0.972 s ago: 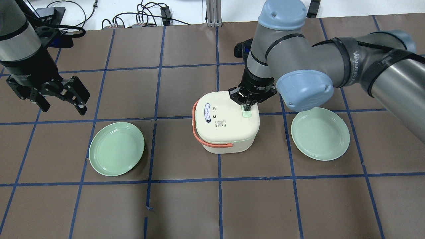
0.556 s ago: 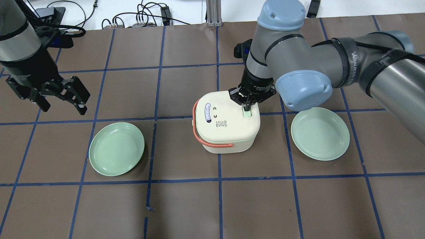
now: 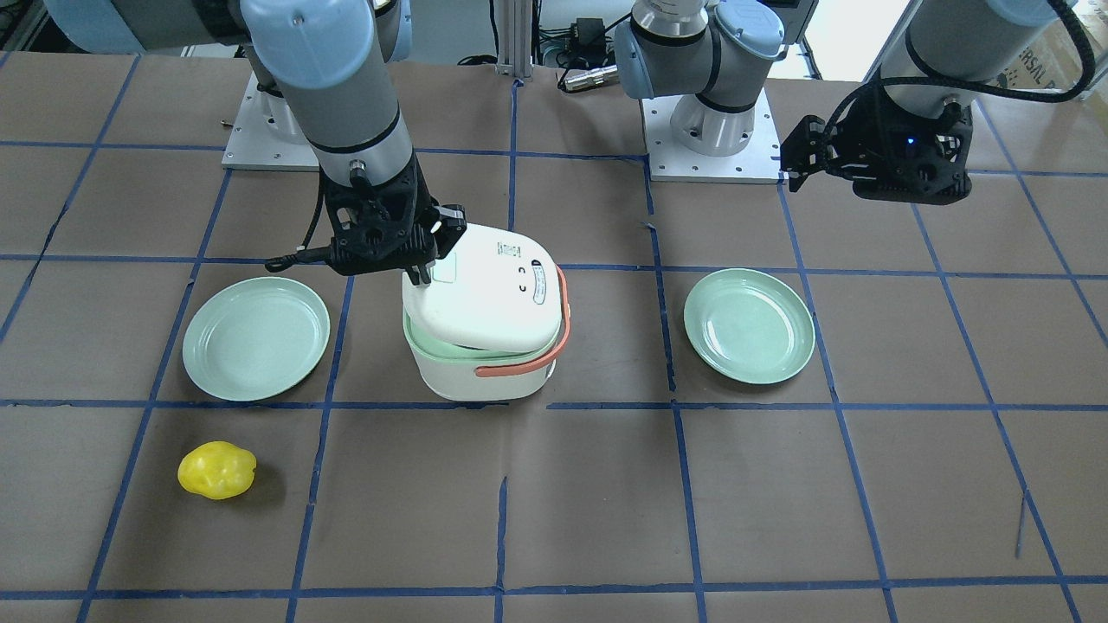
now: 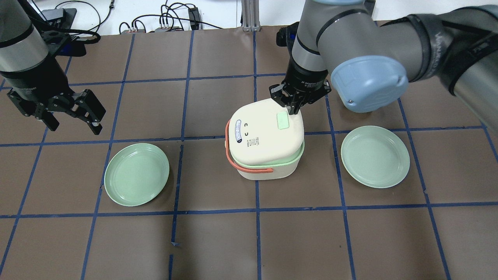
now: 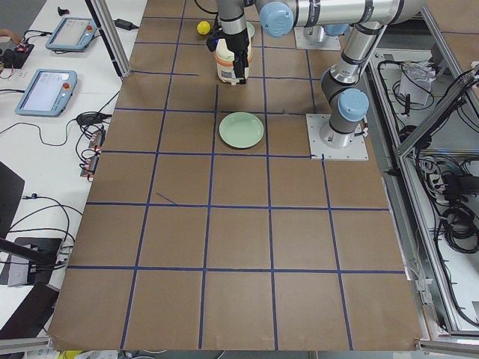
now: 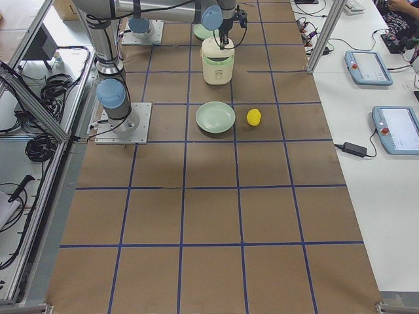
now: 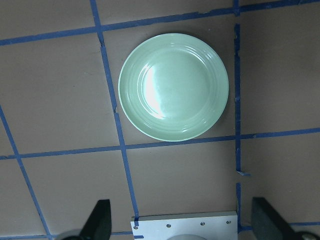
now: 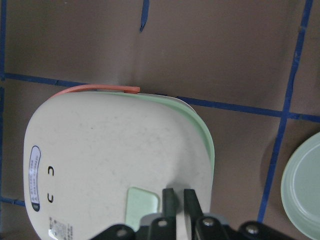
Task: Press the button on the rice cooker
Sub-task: 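Lift the right gripper away as the cooker lid springs open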
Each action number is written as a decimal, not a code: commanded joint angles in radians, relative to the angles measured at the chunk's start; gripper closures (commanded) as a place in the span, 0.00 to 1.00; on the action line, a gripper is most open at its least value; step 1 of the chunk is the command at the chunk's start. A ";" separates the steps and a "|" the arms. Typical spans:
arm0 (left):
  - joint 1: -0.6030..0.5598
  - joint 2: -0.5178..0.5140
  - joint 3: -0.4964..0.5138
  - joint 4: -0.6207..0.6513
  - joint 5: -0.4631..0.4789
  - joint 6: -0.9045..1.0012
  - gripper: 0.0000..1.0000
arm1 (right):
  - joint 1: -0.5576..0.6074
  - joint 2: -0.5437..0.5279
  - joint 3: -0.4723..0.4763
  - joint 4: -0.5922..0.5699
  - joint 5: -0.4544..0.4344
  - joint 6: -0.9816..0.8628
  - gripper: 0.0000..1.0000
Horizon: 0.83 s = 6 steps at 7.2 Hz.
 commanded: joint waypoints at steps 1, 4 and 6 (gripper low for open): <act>0.000 0.000 0.000 0.000 0.000 0.000 0.00 | -0.037 -0.014 -0.071 0.086 -0.036 -0.015 0.00; 0.000 0.000 0.000 0.000 0.000 0.000 0.00 | -0.135 -0.055 -0.050 0.115 -0.037 -0.021 0.00; 0.000 0.000 0.000 0.000 0.000 0.000 0.00 | -0.191 -0.093 -0.048 0.185 -0.037 -0.071 0.00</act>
